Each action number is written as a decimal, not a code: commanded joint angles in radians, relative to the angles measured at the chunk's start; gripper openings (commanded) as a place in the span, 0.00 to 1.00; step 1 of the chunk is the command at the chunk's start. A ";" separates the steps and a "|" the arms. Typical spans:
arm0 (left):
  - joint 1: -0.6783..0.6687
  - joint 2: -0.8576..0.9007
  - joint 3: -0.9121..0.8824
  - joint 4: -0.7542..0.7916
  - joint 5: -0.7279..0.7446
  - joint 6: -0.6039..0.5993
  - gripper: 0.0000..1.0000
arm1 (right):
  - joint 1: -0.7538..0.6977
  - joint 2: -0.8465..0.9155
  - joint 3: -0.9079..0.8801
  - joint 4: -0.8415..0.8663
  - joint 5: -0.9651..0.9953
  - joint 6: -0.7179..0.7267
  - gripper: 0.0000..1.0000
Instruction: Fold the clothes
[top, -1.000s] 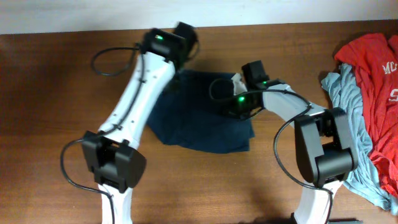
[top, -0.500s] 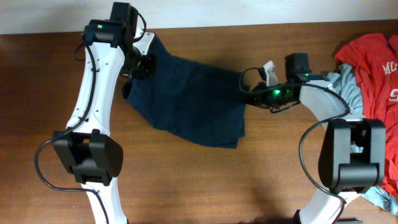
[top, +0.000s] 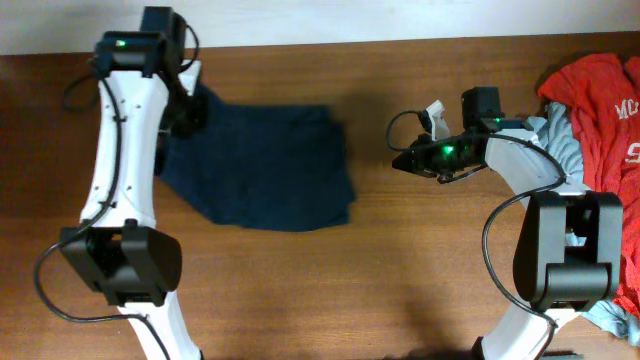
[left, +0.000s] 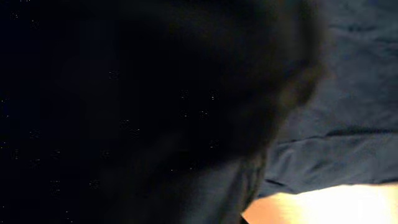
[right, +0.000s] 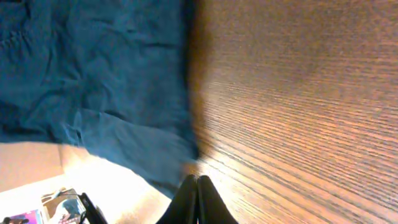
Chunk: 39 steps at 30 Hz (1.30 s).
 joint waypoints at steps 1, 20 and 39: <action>0.016 -0.069 0.021 0.011 -0.143 -0.008 0.01 | -0.003 -0.020 0.002 -0.009 -0.023 -0.019 0.04; -0.430 0.306 0.014 0.086 -0.382 -0.413 0.01 | -0.003 -0.020 0.002 -0.028 -0.023 -0.019 0.04; -0.428 0.353 0.299 -0.135 -0.508 -0.431 0.01 | -0.003 -0.020 0.002 -0.029 -0.022 -0.018 0.04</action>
